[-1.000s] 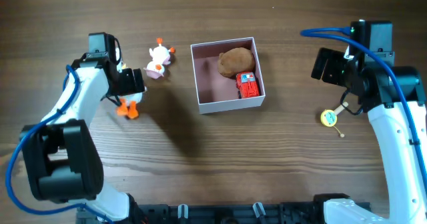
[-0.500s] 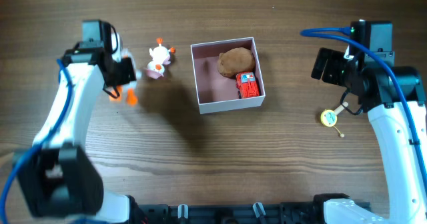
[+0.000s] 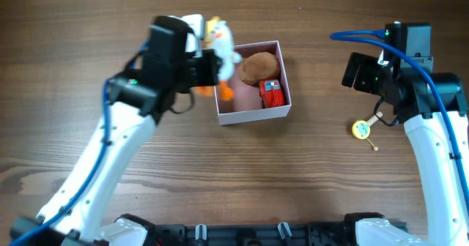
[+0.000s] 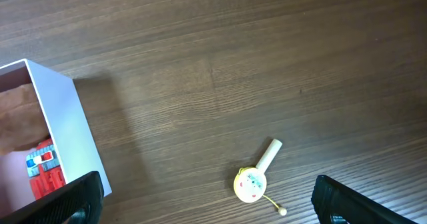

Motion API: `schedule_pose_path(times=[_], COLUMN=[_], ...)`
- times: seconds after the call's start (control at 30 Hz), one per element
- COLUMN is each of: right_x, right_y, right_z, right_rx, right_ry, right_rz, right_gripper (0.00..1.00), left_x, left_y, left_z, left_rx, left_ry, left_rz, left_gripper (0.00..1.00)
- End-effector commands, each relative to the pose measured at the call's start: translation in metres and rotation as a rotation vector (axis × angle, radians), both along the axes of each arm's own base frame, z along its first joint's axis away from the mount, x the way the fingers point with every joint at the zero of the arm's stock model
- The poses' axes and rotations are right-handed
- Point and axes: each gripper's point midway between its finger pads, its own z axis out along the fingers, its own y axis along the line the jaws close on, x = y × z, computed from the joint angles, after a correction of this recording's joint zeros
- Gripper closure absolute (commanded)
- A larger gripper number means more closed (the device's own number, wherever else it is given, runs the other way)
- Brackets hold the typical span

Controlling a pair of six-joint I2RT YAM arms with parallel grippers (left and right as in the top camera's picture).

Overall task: Pack container
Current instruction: 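Carry the duck right and lower it into the box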

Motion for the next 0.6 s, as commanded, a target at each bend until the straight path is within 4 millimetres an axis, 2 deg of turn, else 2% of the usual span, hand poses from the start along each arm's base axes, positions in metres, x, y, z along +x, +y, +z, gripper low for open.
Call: schedule_pose_path(times=[0.0,0.1,0.3,0.4,0.57], right_x=[0.0,0.0,0.0,0.0,0.0], right_y=[-0.001,-0.001,-0.001,-0.001,-0.001], right_z=[-0.002,-0.002,-0.002,-0.002,-0.002], right_rx=[0.009,0.009,0.009,0.009,0.009], right_ry=[0.003,0.003,0.003,0.003,0.003], right_rz=[-0.014,-0.014,-0.014,-0.014,-0.014], right_gripper=[0.0,0.0,0.0,0.0,0.0], left_x=[0.004,0.005,0.004,0.006,0.002], left_y=[-0.043,-0.057,-0.056,-0.044,-0.02], left_z=[-0.026,-0.059,-0.113,-0.125,-0.132], left_rx=[0.008,0.062,0.173,0.234,0.357], left_ry=[0.033,0.085,0.186,0.196,0.203], left_rz=[-0.011,0.02,0.033,0.069,0.112], left_gripper=[0.96,0.96,0.96,0.96,0.96])
